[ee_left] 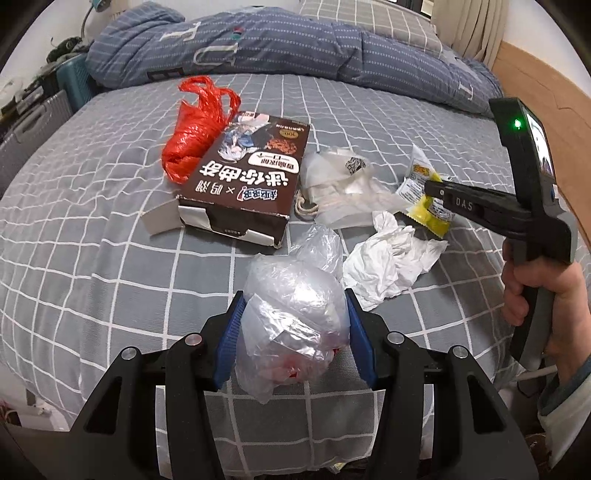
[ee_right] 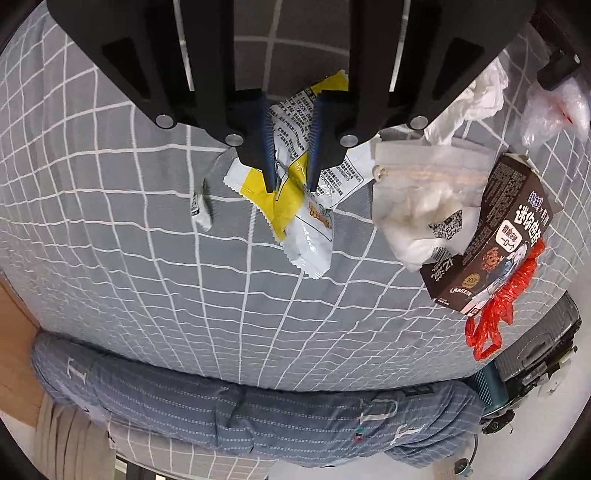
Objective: Collect trash
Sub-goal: 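Carry the clear plastic bag and yellow wrapper down over the trash bin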
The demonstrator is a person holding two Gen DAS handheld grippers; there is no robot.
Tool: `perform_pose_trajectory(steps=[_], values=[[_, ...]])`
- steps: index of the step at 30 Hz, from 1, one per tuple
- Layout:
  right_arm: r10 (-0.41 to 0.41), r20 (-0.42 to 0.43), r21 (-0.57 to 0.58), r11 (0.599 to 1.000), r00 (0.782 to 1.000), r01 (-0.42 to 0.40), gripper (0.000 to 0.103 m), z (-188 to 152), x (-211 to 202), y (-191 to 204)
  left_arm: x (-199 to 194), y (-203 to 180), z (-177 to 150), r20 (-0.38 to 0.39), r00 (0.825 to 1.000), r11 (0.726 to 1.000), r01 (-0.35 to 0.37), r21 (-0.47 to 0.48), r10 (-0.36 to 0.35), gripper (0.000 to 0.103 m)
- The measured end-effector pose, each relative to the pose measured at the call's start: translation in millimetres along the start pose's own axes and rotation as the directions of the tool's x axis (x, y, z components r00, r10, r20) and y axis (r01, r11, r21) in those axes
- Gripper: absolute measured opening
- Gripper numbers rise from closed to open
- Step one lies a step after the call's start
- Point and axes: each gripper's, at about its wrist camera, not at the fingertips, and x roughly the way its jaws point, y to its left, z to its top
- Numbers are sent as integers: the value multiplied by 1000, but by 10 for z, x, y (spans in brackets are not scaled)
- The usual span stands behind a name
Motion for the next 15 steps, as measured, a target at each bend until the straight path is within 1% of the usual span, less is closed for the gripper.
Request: perform_pose_trajectory(steps=[5,15], values=[[-7,14,39,999,1000,7,16,6,-133,-69,-74,-7,22,11,1000,1000,-2,4,2,51],[-42,42,50,998,998,40,16,-47,-479,-103,-257,-29,11,19,1000,1000,-17,7,17,51]])
